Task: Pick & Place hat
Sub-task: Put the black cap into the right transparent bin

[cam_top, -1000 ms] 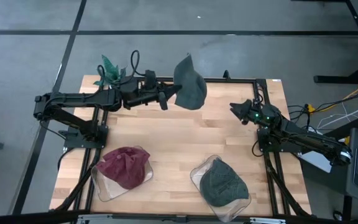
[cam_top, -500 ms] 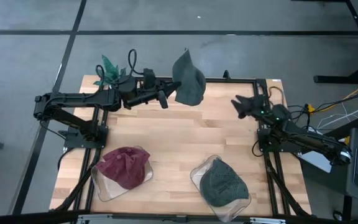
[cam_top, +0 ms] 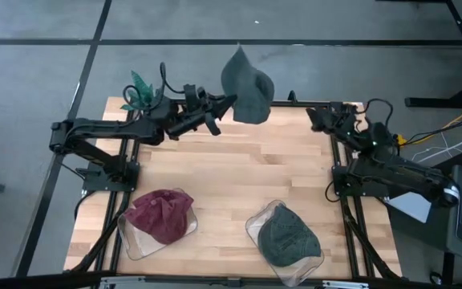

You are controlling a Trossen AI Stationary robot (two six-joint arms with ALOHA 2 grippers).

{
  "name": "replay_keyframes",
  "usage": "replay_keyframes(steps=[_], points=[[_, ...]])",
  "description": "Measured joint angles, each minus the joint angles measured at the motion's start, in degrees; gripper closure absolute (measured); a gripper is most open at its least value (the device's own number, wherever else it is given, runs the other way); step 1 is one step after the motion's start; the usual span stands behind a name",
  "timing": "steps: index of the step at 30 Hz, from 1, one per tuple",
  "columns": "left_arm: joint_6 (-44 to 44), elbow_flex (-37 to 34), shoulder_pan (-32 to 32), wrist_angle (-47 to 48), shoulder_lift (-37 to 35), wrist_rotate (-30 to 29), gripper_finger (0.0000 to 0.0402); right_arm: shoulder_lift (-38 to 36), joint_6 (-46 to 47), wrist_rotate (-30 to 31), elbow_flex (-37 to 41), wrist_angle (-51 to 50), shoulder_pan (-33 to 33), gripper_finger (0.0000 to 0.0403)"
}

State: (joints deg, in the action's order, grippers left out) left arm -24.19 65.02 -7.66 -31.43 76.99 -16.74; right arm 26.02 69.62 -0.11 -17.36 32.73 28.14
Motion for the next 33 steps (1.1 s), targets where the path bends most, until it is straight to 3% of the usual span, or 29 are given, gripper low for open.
replay_keyframes(steps=[7, 10, 20, 28, 33], points=[[6.64, 0.01, 0.0, -12.31, 2.57, 3.06, 0.0394, 14.41, -1.11, -8.16, -11.85, -0.65, 0.03, 0.0128], [9.35, 0.0, 0.0, -14.33, 2.78, 3.09, 0.0394, 20.1, -1.14, -13.17, -16.33, -0.15, -0.02, 0.0128], [12.9, 0.0, 0.0, -20.16, 2.89, 4.4, 0.0394, 34.02, -0.99, -21.98, -29.83, 7.7, 0.0, 0.0128], [14.96, 0.0, 0.0, -21.6, 2.55, 4.46, 0.0394, 42.05, 0.83, -26.49, -38.57, 7.87, -0.19, 0.0128], [14.98, 0.0, 0.0, -21.59, 2.47, 5.66, 0.0394, 45.96, 0.34, -26.19, -42.78, 9.92, -1.15, 0.0128]])
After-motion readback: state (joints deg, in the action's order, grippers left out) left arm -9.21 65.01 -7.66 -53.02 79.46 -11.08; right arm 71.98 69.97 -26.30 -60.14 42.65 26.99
